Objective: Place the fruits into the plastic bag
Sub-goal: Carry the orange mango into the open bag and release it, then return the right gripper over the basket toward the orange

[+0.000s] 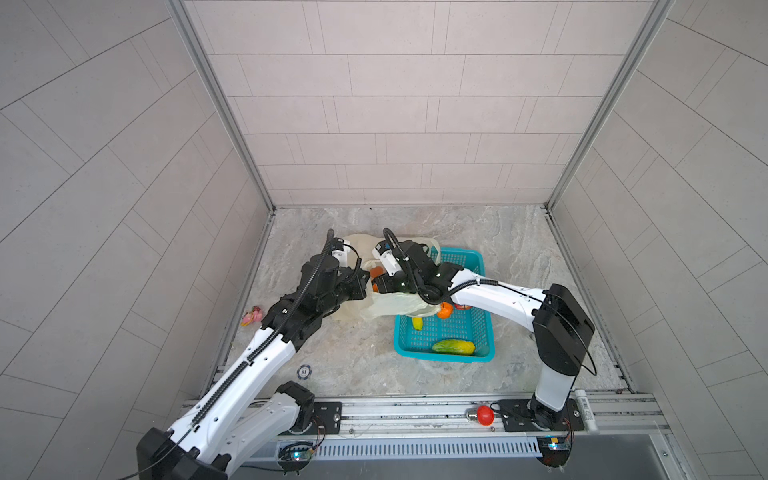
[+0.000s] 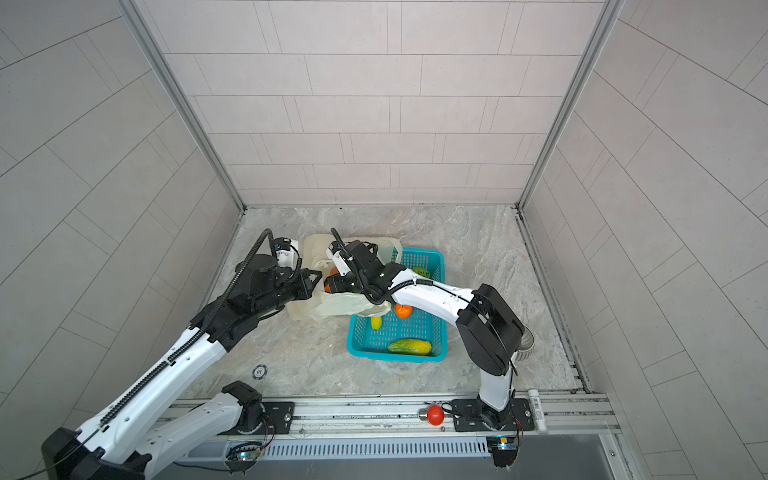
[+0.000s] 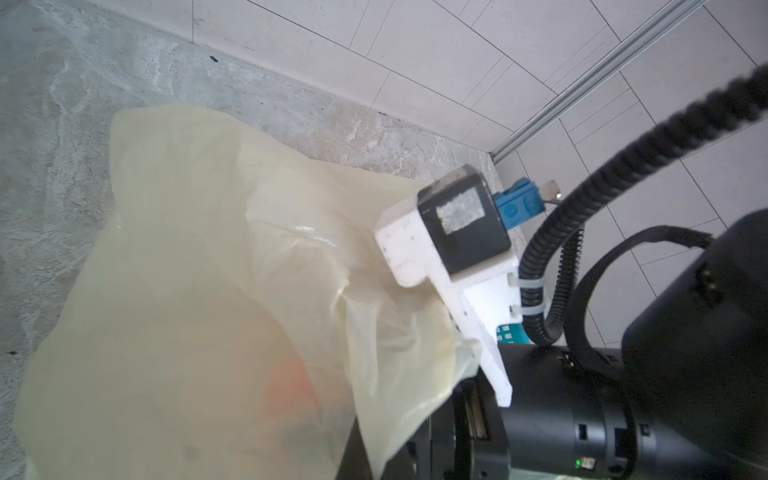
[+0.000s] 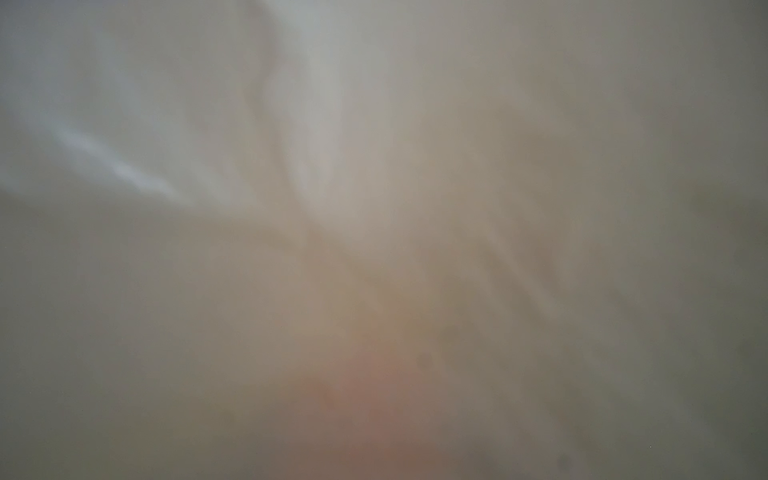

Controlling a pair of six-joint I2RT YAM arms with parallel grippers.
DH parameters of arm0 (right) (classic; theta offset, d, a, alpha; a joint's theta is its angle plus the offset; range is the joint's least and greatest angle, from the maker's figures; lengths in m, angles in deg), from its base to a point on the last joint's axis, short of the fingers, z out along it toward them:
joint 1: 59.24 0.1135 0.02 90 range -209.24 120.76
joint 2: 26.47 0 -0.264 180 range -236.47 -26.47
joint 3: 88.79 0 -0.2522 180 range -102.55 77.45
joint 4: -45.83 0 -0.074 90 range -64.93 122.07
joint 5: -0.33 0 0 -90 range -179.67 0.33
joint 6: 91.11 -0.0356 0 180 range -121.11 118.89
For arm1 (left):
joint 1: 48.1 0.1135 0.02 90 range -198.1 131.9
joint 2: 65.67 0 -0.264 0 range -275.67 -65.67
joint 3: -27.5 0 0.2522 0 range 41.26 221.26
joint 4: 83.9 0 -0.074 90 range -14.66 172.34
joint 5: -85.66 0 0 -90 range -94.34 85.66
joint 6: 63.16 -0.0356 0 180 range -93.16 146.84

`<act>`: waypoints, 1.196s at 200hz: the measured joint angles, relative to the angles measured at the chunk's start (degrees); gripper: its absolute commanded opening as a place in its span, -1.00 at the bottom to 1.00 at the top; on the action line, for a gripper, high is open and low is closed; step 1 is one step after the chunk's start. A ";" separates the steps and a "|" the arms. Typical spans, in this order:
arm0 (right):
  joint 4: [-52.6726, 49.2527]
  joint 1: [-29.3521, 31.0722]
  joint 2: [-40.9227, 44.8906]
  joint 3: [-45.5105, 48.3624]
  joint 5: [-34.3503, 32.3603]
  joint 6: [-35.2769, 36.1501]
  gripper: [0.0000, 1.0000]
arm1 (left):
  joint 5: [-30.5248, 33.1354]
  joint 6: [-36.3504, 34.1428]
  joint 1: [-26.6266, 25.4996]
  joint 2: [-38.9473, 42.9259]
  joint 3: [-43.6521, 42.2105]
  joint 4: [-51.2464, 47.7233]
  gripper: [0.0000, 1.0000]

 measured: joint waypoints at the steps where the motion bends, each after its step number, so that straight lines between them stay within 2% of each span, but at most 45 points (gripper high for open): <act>1: -0.02 0.02 0.00 0.00 -0.07 0.00 0.11 | 0.02 0.04 0.00 0.00 0.00 0.00 -1.00; 54: -1.31 -0.04 0.00 0.00 -3.04 -0.17 0.46 | 1.07 0.48 0.00 -0.02 0.00 -0.02 -1.00; 79: -1.55 -0.04 0.02 0.04 -3.87 0.07 0.51 | 1.33 0.85 0.00 -0.02 -0.02 -0.04 -1.00; 125: -2.40 -0.04 2.21 0.90 -4.92 2.97 0.46 | 1.95 0.90 0.00 0.02 -0.31 -0.37 -1.00; 189: -3.89 -0.96 20.57 7.21 -9.51 9.42 0.45 | 2.36 0.87 0.00 0.02 -1.31 -0.72 -1.00; 239: -3.69 -7.91 34.95 20.76 -18.75 9.22 0.45 | 2.36 0.68 0.00 0.00 -1.33 -0.72 -1.00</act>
